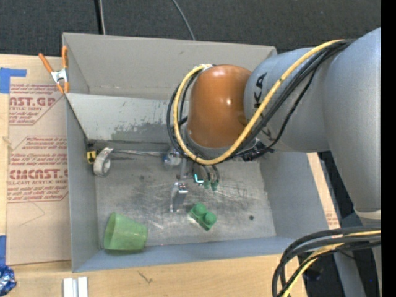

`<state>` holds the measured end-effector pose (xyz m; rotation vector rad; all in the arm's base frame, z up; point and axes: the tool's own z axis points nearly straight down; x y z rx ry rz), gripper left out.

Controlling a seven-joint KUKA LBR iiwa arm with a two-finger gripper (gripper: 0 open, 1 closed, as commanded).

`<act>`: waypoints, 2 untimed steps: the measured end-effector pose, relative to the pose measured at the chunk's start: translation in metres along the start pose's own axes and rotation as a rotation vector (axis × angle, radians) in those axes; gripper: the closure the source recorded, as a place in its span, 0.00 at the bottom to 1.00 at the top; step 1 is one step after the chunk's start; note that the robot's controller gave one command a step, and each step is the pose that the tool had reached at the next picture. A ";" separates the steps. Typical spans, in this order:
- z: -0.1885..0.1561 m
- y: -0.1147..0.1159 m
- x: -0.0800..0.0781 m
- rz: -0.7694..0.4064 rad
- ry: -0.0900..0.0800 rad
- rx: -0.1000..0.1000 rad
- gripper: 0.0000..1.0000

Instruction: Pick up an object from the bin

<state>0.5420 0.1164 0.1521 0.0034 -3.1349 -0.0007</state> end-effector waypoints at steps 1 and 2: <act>0.081 -0.112 0.023 -0.037 -0.015 -0.003 0.00; 0.052 -0.101 0.060 -0.094 -0.005 0.000 0.00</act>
Offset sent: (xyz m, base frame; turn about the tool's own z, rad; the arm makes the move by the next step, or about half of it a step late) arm -0.0253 -0.1105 -0.0821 -0.0430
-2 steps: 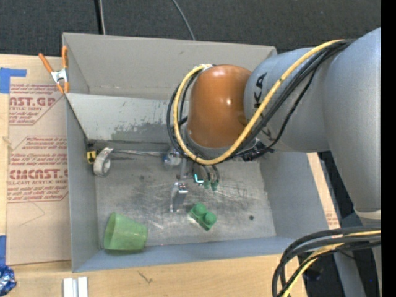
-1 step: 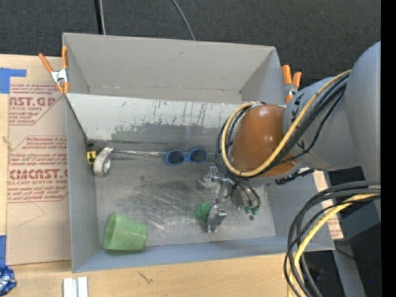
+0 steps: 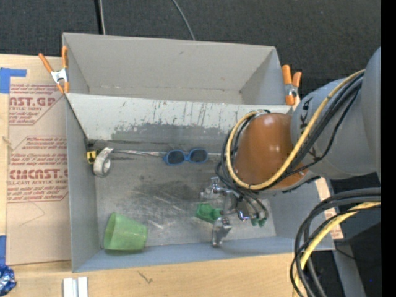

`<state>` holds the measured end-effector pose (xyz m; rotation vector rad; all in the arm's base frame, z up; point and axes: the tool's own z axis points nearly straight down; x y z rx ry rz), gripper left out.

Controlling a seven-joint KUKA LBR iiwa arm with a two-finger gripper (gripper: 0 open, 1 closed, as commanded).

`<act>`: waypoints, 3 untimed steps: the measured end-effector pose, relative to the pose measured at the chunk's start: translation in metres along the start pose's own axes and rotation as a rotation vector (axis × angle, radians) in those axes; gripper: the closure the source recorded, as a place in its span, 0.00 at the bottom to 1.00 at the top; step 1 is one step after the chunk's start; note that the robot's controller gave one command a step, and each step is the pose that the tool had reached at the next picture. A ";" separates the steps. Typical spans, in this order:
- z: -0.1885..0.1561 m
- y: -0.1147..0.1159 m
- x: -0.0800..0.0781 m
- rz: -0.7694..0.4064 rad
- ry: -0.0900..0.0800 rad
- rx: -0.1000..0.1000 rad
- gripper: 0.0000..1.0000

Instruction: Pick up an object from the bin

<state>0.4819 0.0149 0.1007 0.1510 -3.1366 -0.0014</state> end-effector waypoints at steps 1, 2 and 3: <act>-0.004 -0.023 -0.020 0.069 -0.003 0.000 0.00; 0.028 -0.005 -0.006 0.168 -0.016 0.001 0.00; 0.026 -0.005 -0.007 0.169 -0.008 0.001 0.00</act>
Offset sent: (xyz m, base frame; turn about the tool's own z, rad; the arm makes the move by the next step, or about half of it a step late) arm 0.0216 -0.0211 0.0044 0.0688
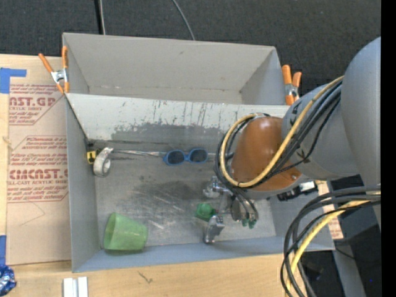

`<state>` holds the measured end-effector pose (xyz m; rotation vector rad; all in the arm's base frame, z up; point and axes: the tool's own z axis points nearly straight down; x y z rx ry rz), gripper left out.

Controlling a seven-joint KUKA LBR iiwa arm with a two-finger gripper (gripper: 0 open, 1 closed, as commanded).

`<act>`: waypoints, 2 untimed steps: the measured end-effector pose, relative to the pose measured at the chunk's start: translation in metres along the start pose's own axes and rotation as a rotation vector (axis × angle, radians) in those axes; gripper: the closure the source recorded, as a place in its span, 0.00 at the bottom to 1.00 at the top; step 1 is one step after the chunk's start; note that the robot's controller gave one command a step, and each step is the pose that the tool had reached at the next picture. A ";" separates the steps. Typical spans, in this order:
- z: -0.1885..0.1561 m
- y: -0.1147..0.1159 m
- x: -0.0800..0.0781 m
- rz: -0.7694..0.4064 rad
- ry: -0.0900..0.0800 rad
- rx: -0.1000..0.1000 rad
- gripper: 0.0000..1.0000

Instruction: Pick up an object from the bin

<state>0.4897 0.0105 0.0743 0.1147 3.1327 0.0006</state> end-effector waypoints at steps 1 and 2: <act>-0.003 0.000 -0.001 -0.001 -0.002 -0.001 1.00; -0.006 0.001 -0.002 -0.001 0.005 0.000 1.00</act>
Offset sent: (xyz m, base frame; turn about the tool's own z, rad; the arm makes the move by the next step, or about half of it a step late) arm 0.0000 0.0000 0.0000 0.0000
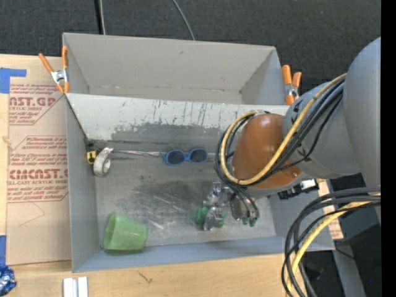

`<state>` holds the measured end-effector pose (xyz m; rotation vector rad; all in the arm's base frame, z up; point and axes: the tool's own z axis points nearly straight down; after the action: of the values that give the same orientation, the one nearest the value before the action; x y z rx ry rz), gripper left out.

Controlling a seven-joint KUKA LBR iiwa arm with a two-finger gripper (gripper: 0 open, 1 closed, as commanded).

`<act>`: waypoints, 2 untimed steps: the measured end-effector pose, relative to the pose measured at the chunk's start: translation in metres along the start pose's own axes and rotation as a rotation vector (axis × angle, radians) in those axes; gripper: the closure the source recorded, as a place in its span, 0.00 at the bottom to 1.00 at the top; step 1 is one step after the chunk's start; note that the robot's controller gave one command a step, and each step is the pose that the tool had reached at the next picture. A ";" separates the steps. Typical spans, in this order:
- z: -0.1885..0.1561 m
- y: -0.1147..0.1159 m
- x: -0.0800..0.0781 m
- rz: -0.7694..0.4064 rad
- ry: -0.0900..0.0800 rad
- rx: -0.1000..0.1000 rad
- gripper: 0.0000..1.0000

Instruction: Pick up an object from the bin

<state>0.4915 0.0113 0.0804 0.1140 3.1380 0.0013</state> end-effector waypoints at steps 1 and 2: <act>-0.029 0.001 -0.001 0.000 0.000 -0.001 1.00; -0.033 0.002 0.000 -0.001 0.001 -0.001 1.00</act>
Offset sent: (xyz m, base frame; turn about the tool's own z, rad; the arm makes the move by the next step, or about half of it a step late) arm 0.0002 -0.0001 0.0281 0.0000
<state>0.4921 0.0129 0.1138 0.1125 3.1388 0.0023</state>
